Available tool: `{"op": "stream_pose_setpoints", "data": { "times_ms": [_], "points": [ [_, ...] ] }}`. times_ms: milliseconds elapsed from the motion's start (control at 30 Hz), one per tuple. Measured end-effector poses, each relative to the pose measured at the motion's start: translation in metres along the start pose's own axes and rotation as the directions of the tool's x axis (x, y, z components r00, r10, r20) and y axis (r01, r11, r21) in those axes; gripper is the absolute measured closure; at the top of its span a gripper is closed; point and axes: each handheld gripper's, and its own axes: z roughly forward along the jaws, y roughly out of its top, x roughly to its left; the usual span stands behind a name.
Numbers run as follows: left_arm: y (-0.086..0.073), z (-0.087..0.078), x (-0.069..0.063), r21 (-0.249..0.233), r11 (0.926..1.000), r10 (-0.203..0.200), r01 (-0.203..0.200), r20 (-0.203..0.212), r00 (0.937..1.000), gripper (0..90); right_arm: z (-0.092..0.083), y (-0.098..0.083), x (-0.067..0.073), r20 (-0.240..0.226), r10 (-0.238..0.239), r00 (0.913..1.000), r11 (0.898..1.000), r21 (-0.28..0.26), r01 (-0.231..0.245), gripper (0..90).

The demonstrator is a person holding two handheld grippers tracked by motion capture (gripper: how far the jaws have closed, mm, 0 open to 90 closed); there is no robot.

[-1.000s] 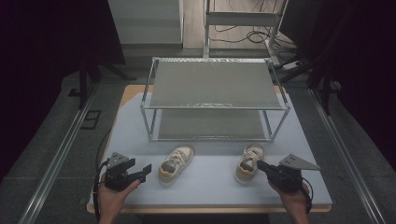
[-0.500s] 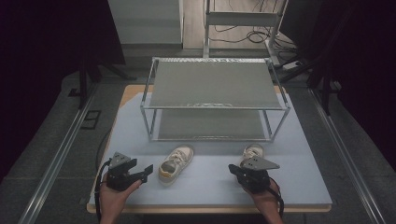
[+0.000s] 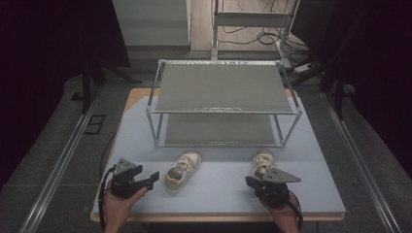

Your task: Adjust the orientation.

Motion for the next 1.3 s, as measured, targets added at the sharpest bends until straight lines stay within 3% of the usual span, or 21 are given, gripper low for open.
{"op": "stream_pose_setpoints", "data": {
  "times_ms": [333,733,900,1100,1300],
  "points": [
    [0.0,-0.002,0.004,-0.007,0.9999,-0.009,0.008,-0.003,1.0,27.8,-0.032,-0.021,-0.019,0.028,0.067,0.9974,0.998,-0.013,-0.066,89.2],
    [0.0,-0.002,0.003,-0.006,1.0,-0.007,0.007,-0.006,1.0,27.8,-0.056,-0.04,-0.043,0.08,0.131,0.9881,0.991,-0.012,-0.131,89.1],
    [0.0,-0.001,0.003,-0.003,1.0,-0.005,0.005,-0.005,1.0,27.8,-0.06,-0.043,-0.053,0.077,0.162,0.9838,0.987,-0.013,-0.161,88.8],
    [0.001,-0.003,0.002,-0.007,1.0,-0.003,0.003,-0.004,1.0,27.8,-0.06,-0.042,-0.052,0.043,0.155,0.9869,0.988,-0.027,-0.154,81.5],
    [0.002,-0.004,-0.001,-0.011,0.9999,0.003,-0.003,-0.001,1.0,27.8,-0.062,-0.034,-0.044,0.018,0.117,0.9929,0.991,-0.071,-0.116,61.2]
  ]
}}
